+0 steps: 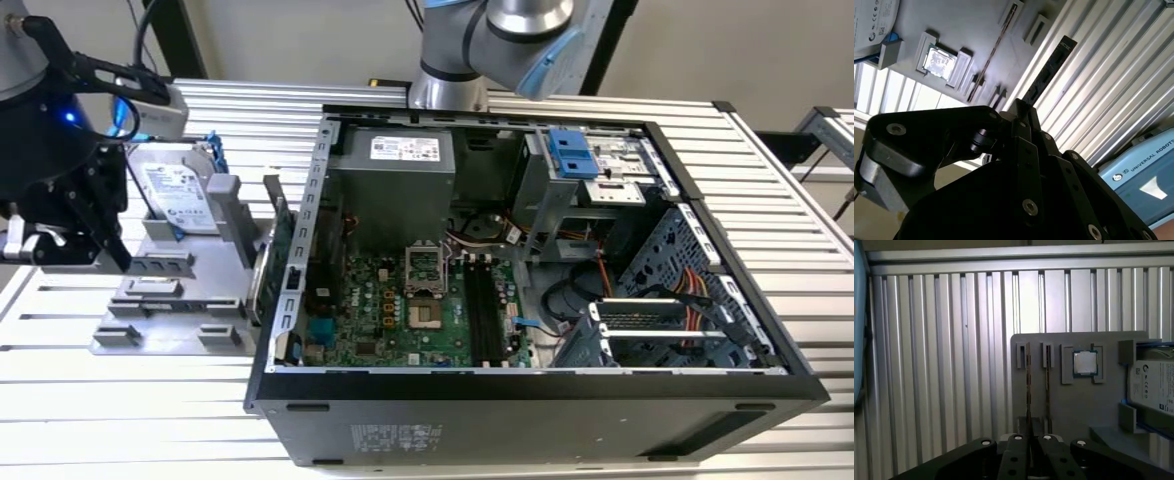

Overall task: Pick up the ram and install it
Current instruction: 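Pick up the ram and move it above insertion slot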

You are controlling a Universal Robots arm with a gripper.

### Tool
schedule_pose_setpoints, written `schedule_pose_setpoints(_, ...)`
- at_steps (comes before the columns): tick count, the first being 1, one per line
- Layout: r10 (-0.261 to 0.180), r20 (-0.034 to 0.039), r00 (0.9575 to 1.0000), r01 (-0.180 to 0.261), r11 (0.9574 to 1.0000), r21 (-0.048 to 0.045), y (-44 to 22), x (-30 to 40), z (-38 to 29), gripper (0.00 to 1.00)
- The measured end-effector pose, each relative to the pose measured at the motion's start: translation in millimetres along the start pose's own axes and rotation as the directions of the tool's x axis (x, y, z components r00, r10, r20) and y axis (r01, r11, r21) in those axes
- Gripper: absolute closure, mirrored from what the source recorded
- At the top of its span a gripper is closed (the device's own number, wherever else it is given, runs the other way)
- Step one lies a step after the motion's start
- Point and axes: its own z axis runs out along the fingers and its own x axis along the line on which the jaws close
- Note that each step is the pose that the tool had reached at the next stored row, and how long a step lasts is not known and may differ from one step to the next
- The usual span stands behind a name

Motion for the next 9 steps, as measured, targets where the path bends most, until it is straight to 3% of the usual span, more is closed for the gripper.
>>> schedule_pose_setpoints(9,0.0,-0.0001,1.0,0.0,1.0,-0.0001,0.3,0.1,-11.2,1.0)
